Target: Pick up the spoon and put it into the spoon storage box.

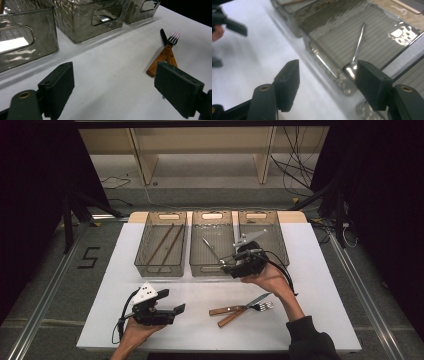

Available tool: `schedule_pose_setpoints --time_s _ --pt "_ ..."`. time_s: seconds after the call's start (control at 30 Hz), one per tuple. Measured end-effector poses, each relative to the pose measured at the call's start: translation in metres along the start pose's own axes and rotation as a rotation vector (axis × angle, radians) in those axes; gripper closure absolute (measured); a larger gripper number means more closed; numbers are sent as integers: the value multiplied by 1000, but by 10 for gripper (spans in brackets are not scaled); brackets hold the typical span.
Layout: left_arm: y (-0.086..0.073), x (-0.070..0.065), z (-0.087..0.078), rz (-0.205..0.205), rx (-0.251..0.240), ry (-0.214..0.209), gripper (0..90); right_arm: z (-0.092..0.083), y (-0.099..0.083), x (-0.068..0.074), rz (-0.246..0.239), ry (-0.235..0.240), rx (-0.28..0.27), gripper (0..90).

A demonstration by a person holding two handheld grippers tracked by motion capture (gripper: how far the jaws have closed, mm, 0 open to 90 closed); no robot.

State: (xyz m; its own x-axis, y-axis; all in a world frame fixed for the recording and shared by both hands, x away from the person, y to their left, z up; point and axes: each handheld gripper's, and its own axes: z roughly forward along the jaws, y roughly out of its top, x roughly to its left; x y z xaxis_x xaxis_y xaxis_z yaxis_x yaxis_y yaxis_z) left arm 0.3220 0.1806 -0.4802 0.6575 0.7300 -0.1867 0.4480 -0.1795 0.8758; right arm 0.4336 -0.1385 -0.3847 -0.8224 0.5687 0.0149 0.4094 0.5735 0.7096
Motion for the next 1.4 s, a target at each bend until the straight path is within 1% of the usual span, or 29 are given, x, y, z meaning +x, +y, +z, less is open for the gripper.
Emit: schedule_pose_setpoints --time_s 0.07,0.1,0.17,0.27,0.43,0.47,0.53,0.6,0.67,0.8,0.93,1.1,1.2,1.33,1.4 --pt "0 0 0 2 2 0 161 -4 -7 4 -15 9 2 367" --pt "0 0 0 2 2 0 161 -5 -11 7 -13 16 5 366" --pt "0 -1 0 1 1 1 161 -7 -18 10 -37 17 18 365" --pt "0 0 0 3 -1 2 161 -9 -28 15 -45 28 33 364" --pt "0 0 0 4 -1 0 161 -11 -40 18 -48 32 45 355" --pt "0 0 0 5 -2 0 161 -11 -42 19 -65 33 65 352" --pt "0 0 0 5 -2 -1 161 -11 -43 20 -74 23 71 349" --pt "0 0 0 6 -2 -1 161 -11 -44 22 -84 38 77 342" --pt "0 0 0 6 -1 -2 161 -11 -45 25 -101 32 92 334" --pt "0 0 0 6 -2 -3 161 -10 -49 31 -123 46 118 327" --pt "0 0 0 4 -3 -2 161 -7 -51 37 -148 54 148 312" --pt "0 1 -1 -5 -9 -1 161 -3 -53 42 -171 57 173 312" --pt "0 0 -1 -5 -11 -1 161 -2 -54 44 -189 60 185 313" --pt "1 -1 1 -1 -11 -6 161 1 -54 48 -198 62 204 315" --pt "1 -1 1 0 -8 -6 162 3 -55 49 -209 60 217 315"
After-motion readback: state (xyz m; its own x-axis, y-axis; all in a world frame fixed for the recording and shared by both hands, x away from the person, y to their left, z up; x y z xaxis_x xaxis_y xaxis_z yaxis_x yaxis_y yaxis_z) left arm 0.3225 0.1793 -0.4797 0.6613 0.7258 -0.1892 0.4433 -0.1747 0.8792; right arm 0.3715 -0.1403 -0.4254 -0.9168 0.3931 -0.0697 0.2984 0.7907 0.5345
